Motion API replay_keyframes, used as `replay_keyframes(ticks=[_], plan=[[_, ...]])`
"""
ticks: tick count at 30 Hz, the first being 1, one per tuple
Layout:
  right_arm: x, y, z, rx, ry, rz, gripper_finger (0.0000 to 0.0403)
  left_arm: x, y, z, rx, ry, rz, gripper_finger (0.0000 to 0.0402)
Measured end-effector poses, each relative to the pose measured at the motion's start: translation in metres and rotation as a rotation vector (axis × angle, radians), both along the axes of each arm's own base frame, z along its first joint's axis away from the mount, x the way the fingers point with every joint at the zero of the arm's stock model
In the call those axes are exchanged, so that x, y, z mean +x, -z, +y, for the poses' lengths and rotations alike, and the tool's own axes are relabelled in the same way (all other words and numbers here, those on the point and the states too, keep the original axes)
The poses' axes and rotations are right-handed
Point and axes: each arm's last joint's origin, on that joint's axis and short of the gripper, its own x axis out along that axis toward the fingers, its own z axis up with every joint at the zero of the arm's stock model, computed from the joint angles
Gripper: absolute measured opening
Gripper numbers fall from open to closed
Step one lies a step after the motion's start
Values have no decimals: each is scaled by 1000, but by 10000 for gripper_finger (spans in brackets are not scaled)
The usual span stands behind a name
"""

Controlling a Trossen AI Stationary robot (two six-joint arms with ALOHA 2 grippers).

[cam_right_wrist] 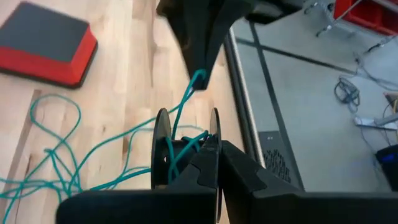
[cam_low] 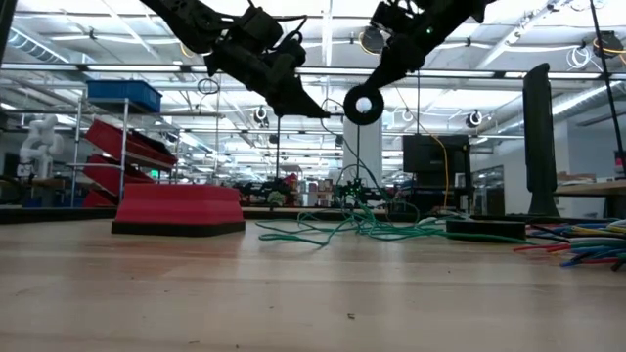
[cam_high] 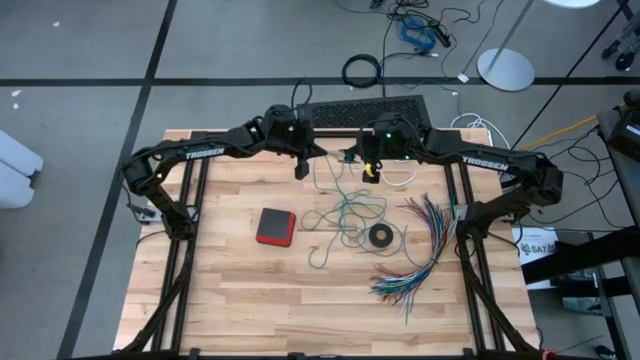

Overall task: Coiling cords
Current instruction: Coil the green wire cable on the spool

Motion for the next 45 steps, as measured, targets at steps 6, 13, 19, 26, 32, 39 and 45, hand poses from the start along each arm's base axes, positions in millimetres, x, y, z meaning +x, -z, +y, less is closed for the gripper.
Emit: replay_keyframes(ticks=[6,13,19,26,32,39,45], plan=[[13,17,-6,14,29,45,0,1,-4,1,-51,-13,-15,0],[29,28,-17,-37,192,-1,0,1,-8,1,-176,-34,-40,0],[36,19,-22,-95,270,-133,0,0,-9,4,-238,-82,-53,0],[44,10,-25,-101,296,-286,0,8,-18,0,-248,-99,-154,0],[52,16,-28,-81,310,-331,0,14,-25,-6,-230,-143,-220,0],[60,19,-28,-72,310,-390,0,20,-20,-16,-214,-193,-212,0],[58,7,-28,-89,309,-469,0,23,-22,-20,-164,-225,-272,0]])
